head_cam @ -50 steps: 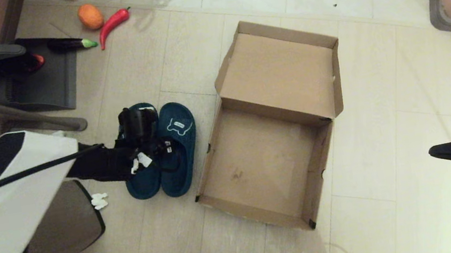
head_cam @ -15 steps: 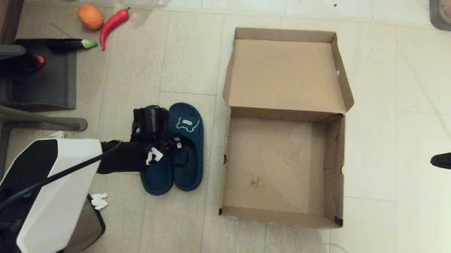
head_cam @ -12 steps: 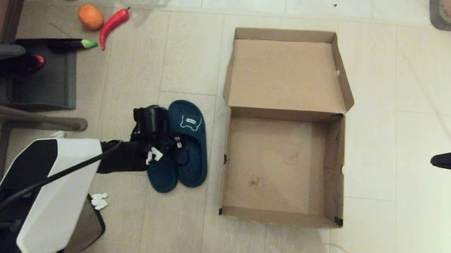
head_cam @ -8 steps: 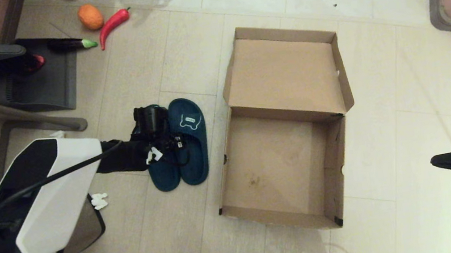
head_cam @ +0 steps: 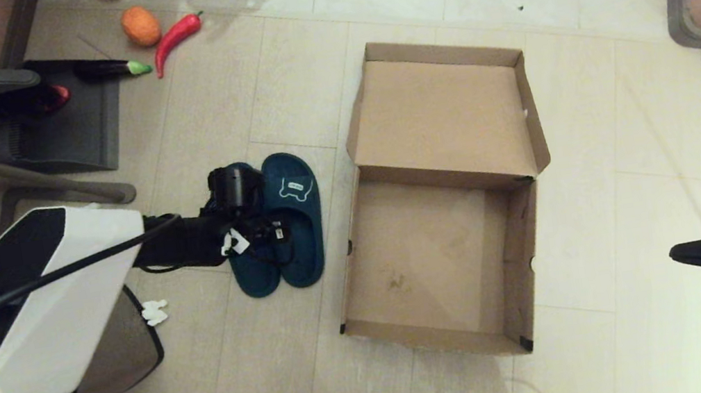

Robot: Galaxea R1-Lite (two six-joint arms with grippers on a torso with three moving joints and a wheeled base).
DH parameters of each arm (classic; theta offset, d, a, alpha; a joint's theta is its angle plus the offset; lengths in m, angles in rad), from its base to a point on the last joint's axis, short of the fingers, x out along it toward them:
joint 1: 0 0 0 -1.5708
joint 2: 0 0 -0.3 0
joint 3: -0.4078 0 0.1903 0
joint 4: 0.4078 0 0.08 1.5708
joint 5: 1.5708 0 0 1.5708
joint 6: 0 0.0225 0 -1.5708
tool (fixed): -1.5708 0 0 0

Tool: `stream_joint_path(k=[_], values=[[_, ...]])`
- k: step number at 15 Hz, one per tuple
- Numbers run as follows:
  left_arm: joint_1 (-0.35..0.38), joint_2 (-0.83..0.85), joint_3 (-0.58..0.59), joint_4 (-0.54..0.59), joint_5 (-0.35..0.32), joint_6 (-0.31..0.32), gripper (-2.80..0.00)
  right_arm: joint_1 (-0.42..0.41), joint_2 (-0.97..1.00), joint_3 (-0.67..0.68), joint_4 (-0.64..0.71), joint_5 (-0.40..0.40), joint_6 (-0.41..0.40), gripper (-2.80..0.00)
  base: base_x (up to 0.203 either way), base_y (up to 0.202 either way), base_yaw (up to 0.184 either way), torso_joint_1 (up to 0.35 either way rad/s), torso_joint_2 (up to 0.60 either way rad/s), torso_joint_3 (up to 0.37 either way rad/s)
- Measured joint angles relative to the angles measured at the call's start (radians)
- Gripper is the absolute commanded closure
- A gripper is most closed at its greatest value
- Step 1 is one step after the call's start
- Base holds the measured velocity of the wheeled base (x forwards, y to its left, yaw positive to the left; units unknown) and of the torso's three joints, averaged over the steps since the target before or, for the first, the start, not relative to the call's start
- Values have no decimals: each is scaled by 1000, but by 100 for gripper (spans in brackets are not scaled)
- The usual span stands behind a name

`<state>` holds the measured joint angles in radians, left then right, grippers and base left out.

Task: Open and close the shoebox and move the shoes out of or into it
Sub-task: Put the shoes out of the shoe box, then put the shoes into the shoe box

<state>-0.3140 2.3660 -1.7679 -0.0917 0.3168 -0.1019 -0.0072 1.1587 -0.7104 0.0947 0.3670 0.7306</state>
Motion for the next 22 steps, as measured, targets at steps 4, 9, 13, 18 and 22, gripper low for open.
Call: stream_joint_path(k=[4,9,13,18,22], values=[[-3,-81,115,9,2,-7,-280,0,-6,3,0,-1,0,0,0,0,0,0,0,0],[-23,-179,285,-6,0,-37,-280,1,-18,22,1,2,1,0,0,0,0,0,0,0],[-25,-172,290,-28,-4,-81,-280,-3,-33,30,3,-5,3,0,0,0,0,0,0,0],[-20,-96,255,-130,-1,-81,-280,-8,-49,41,3,-6,-1,0,0,0,0,0,0,0],[-14,-24,153,-130,3,-79,-280,-9,-55,42,3,-7,-1,0,0,0,0,0,0,0]])
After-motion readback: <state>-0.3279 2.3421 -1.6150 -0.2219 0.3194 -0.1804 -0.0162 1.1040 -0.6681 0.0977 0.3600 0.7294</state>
